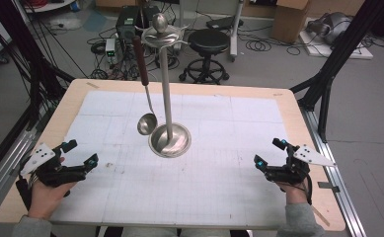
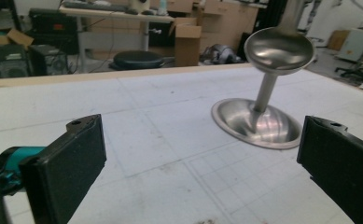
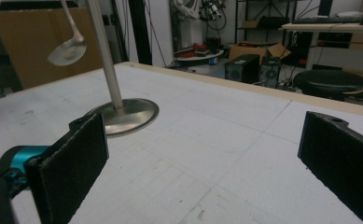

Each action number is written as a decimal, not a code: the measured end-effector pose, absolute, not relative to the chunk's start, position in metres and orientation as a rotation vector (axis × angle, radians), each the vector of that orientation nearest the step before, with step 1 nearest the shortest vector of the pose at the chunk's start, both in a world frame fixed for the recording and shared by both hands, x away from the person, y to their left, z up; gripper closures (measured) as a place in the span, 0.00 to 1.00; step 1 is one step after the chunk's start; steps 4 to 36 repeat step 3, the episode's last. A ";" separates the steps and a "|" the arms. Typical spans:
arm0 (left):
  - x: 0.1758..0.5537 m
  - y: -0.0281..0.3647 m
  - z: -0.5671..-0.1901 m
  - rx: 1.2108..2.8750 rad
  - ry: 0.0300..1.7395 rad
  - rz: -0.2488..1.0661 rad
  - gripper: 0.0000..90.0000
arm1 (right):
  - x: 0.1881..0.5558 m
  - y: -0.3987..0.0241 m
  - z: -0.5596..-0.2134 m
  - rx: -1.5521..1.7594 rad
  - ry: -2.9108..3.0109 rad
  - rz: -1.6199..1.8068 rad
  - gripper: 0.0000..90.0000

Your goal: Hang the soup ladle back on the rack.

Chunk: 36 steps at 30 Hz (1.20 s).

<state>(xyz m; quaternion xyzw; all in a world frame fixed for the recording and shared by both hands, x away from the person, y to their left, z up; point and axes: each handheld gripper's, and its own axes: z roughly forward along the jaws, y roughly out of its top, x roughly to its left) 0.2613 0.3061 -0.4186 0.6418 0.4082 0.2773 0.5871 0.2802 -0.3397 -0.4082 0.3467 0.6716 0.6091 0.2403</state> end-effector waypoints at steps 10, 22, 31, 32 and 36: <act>0.262 0.306 -0.418 1.487 0.958 0.647 0.02 | 0.282 -0.340 -0.409 0.957 1.825 1.667 0.01; 0.262 0.306 -0.418 1.487 0.958 0.647 0.02 | 0.282 -0.340 -0.409 0.957 1.825 1.667 0.01; 0.262 0.306 -0.418 1.487 0.958 0.647 0.02 | 0.282 -0.340 -0.409 0.957 1.825 1.667 0.01; 0.262 0.306 -0.418 1.487 0.958 0.647 0.02 | 0.282 -0.340 -0.409 0.957 1.825 1.667 0.01; 0.262 0.306 -0.418 1.487 0.958 0.647 0.02 | 0.282 -0.340 -0.409 0.957 1.825 1.667 0.01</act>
